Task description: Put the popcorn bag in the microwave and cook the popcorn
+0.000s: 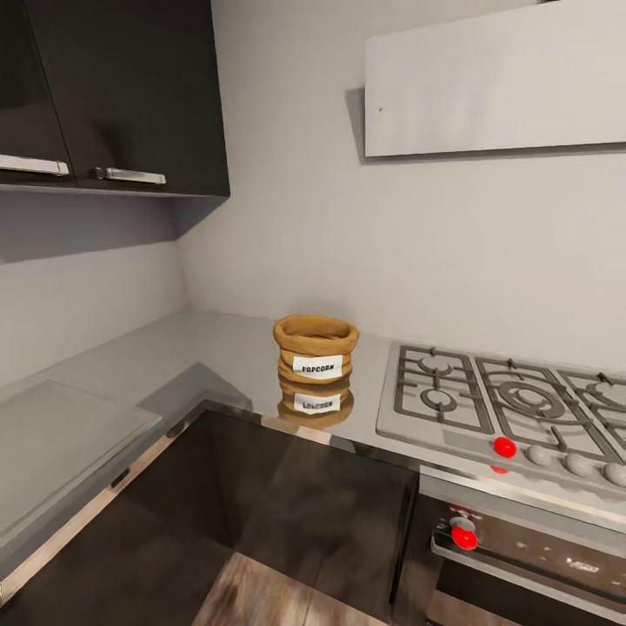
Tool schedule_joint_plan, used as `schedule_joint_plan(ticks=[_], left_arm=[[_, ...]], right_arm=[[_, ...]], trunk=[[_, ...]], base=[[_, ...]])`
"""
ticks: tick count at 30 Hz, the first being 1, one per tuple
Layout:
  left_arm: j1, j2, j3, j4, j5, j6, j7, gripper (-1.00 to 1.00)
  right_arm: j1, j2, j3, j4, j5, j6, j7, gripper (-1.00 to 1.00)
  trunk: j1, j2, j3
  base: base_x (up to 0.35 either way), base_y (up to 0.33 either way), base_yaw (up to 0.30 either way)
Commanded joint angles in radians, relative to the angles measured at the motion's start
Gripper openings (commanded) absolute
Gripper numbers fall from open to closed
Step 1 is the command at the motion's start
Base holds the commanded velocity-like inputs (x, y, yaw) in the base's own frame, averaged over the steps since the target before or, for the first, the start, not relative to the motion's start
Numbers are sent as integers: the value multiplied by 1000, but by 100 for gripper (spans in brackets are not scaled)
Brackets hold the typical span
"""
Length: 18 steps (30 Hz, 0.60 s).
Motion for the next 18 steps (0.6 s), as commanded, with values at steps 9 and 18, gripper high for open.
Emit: schedule_joint_plan(ticks=[9,18], left_arm=[[0,-1,-1,0,-2,-3,6,100],[0,-2,-4,-1,-3,-3,8,100]], right_arm=[[-1,-2,-9,3,10,-8,-6,100],[-1,-3,-8,3,11,-7,-6,100]], trunk=[[-35,63,27],[-69,126,56]], base=[[0,0,0],[0,0,0]])
